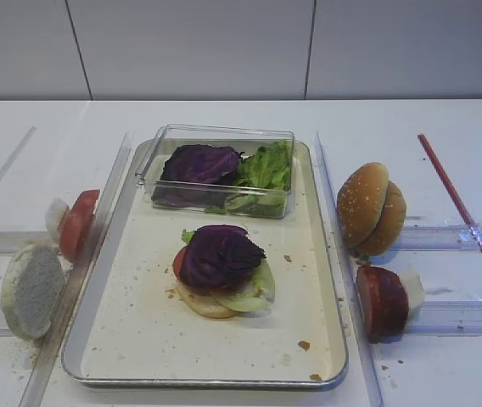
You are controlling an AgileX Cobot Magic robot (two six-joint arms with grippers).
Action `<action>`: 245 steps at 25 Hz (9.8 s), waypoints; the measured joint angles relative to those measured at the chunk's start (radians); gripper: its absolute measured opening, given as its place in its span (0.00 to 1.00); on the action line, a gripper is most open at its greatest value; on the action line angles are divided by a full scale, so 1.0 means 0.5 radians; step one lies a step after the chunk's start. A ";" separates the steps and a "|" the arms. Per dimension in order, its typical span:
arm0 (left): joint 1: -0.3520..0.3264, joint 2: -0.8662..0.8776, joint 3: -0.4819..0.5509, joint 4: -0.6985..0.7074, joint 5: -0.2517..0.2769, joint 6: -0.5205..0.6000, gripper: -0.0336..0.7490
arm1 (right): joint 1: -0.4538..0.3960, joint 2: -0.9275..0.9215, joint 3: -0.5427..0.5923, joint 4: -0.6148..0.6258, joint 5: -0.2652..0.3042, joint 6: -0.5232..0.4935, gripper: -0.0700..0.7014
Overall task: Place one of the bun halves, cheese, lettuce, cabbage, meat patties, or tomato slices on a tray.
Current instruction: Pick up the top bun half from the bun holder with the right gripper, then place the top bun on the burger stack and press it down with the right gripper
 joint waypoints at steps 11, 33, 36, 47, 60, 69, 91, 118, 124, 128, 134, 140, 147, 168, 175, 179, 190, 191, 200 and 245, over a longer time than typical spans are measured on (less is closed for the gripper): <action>0.000 0.000 0.000 0.000 0.000 0.000 0.60 | 0.000 0.863 -0.482 0.049 -0.080 0.116 0.68; 0.000 0.000 0.000 0.000 0.000 0.000 0.60 | 0.000 2.559 -1.510 0.101 0.273 0.217 0.68; 0.000 0.000 0.000 0.000 0.000 0.000 0.60 | 0.000 2.631 -1.586 0.101 0.290 0.257 0.68; 0.000 0.000 0.000 0.000 0.000 0.000 0.60 | 0.000 2.701 -1.654 0.176 0.301 0.383 0.68; 0.000 0.000 0.000 0.000 0.000 0.000 0.60 | 0.121 2.904 -1.654 0.495 0.219 0.391 0.68; 0.000 0.000 0.000 0.000 0.000 0.000 0.60 | 0.283 3.087 -1.715 0.495 0.120 0.442 0.68; 0.000 0.000 0.000 0.000 0.000 0.000 0.60 | 0.283 3.248 -1.738 0.552 -0.009 0.446 0.68; 0.000 0.000 0.000 0.000 0.000 0.000 0.60 | 0.382 3.438 -1.744 0.617 -0.027 0.431 0.63; 0.000 0.000 0.000 0.000 0.000 0.000 0.60 | 0.382 3.446 -1.744 0.596 -0.019 0.431 0.39; 0.000 0.000 0.000 0.000 0.000 0.000 0.60 | 0.382 3.446 -1.744 0.596 -0.011 0.431 0.33; 0.000 0.000 0.000 0.000 0.000 0.000 0.60 | 0.382 3.446 -1.746 0.593 0.019 0.431 0.27; 0.000 0.000 0.000 0.000 0.000 0.000 0.60 | 0.382 3.446 -1.746 0.591 0.038 0.431 0.26; 0.000 0.000 0.000 0.000 0.000 0.000 0.60 | 0.382 3.446 -1.761 0.591 0.082 0.439 0.26; 0.000 0.000 0.000 0.000 0.000 0.000 0.60 | 0.382 3.447 -2.132 0.779 0.272 0.408 0.25; 0.000 0.000 0.000 0.000 0.000 0.000 0.60 | 0.386 3.360 -2.132 0.858 0.280 0.329 0.25; 0.000 0.000 0.000 0.000 0.000 0.000 0.60 | 0.386 3.313 -2.132 0.914 0.283 0.269 0.25; 0.000 0.000 0.000 0.000 0.000 0.000 0.60 | 0.386 3.305 -1.895 1.419 0.271 -0.139 0.25; 0.000 0.000 0.000 0.000 0.000 0.000 0.60 | 0.386 3.305 -1.855 1.488 0.259 -0.190 0.25; 0.000 0.000 0.000 0.000 0.000 0.000 0.60 | 0.386 3.305 -1.532 2.080 0.110 -0.731 0.25; 0.000 0.000 0.000 0.000 0.000 0.000 0.60 | 0.582 3.587 -1.350 2.343 -0.080 -1.075 0.25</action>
